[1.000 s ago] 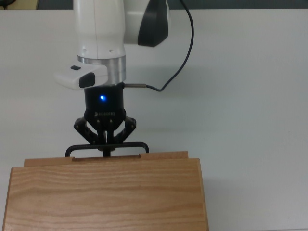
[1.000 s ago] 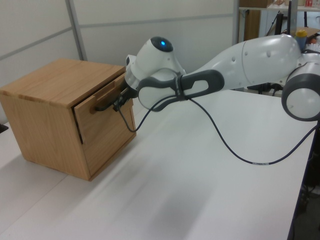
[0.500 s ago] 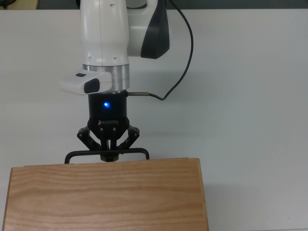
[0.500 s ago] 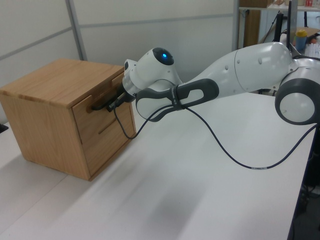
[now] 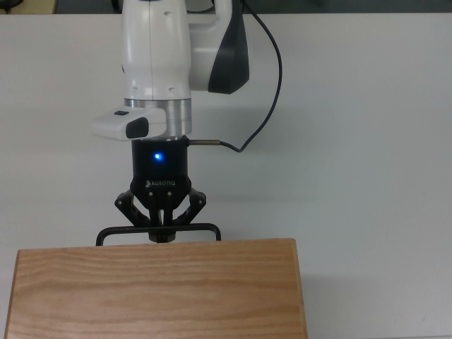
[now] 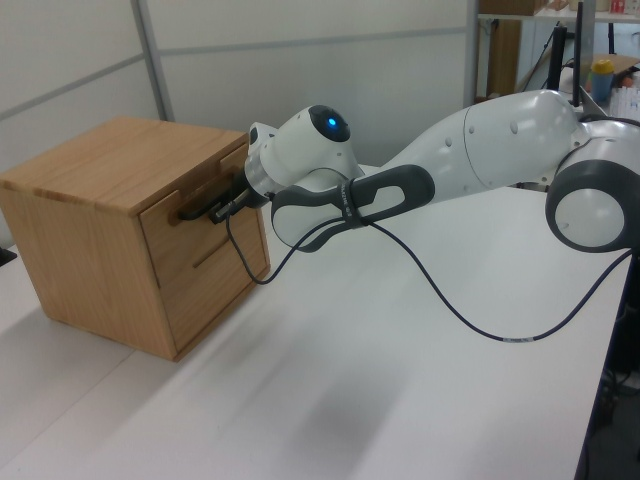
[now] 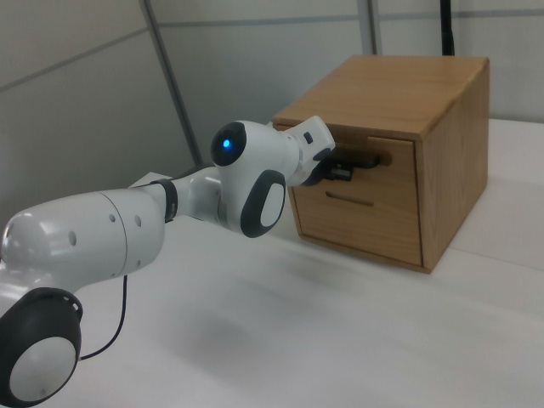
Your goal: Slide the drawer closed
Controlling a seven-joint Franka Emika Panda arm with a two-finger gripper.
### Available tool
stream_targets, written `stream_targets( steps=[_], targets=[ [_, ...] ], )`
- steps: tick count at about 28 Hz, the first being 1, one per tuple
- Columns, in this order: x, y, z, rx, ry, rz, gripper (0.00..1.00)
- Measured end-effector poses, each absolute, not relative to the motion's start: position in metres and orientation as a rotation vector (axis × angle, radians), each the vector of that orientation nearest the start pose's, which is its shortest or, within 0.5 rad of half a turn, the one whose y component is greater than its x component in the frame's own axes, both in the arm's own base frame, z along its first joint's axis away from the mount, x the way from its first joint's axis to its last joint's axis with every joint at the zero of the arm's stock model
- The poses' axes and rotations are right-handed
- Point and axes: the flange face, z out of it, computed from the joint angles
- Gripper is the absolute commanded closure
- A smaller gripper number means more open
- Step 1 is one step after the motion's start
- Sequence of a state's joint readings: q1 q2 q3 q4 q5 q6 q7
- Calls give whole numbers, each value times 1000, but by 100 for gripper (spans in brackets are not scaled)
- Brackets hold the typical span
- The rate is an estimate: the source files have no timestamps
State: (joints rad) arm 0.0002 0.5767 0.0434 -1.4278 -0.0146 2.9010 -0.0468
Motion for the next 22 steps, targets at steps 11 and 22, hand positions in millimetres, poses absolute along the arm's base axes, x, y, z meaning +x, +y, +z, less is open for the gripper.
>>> stream_targets(
  steps=[11, 22],
  targets=[
    [731, 21, 535, -3015, -124, -865, 96],
    [662, -11, 582, -3137, -86, -278, 0]
  ],
)
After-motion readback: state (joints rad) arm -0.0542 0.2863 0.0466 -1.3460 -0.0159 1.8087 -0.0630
